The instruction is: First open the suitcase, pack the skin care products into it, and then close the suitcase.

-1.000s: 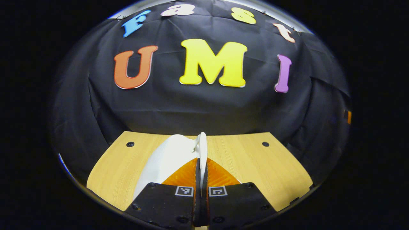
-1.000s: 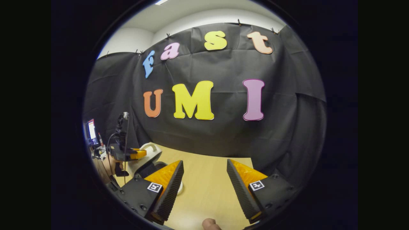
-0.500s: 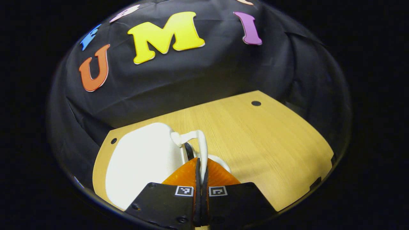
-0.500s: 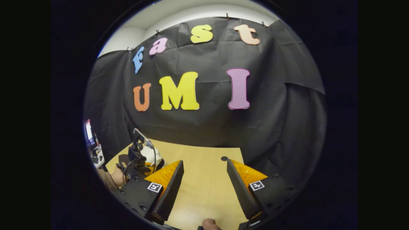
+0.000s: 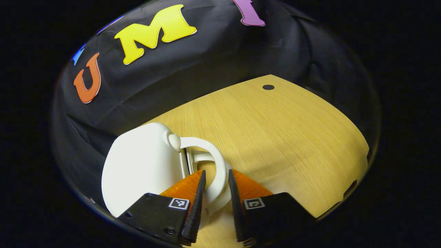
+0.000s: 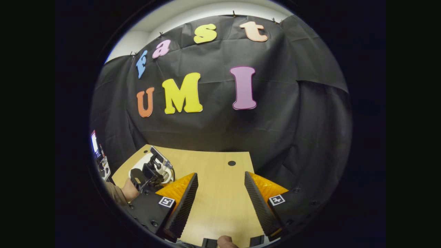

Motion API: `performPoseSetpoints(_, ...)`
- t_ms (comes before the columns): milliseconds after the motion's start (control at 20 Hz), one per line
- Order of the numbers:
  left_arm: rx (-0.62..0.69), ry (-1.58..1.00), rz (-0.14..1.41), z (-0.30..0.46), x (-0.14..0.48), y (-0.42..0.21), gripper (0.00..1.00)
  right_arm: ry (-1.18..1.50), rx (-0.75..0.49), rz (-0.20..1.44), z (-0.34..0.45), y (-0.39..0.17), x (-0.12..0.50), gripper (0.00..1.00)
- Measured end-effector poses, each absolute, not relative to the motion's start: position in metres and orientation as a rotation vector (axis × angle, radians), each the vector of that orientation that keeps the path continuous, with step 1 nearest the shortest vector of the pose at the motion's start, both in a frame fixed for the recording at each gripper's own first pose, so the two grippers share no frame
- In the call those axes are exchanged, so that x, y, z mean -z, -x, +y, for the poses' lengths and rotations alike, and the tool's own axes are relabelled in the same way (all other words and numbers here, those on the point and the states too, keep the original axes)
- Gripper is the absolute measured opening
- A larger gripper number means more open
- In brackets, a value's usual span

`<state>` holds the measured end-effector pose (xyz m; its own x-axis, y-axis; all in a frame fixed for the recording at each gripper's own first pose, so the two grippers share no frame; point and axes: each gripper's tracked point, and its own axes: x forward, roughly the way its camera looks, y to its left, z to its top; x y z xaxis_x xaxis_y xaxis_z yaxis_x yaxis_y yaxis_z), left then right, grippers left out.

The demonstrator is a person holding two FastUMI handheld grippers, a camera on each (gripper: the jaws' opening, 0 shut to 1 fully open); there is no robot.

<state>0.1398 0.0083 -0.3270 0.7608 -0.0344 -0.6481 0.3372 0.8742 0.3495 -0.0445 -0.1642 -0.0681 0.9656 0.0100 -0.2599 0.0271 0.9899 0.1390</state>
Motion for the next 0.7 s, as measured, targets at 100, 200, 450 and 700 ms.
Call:
performPoseSetpoints(100,0.162,-0.462,0.648,0.005,0.305,-0.135,0.67,-0.148,-0.005,0.250,-0.177,0.044,0.067,0.80)
performPoseSetpoints(200,0.109,-0.391,0.596,-0.004,0.274,-0.125,0.98,-0.142,-0.013,0.225,-0.189,0.038,0.062,0.80)
performPoseSetpoints(450,-0.023,-0.124,0.368,-0.023,0.154,-0.093,0.98,-0.081,0.045,0.130,-0.211,0.018,0.039,0.80)
performPoseSetpoints(700,-0.064,-0.096,0.182,-0.030,0.059,-0.061,0.98,-0.132,0.059,0.065,-0.194,0.012,0.010,0.80)
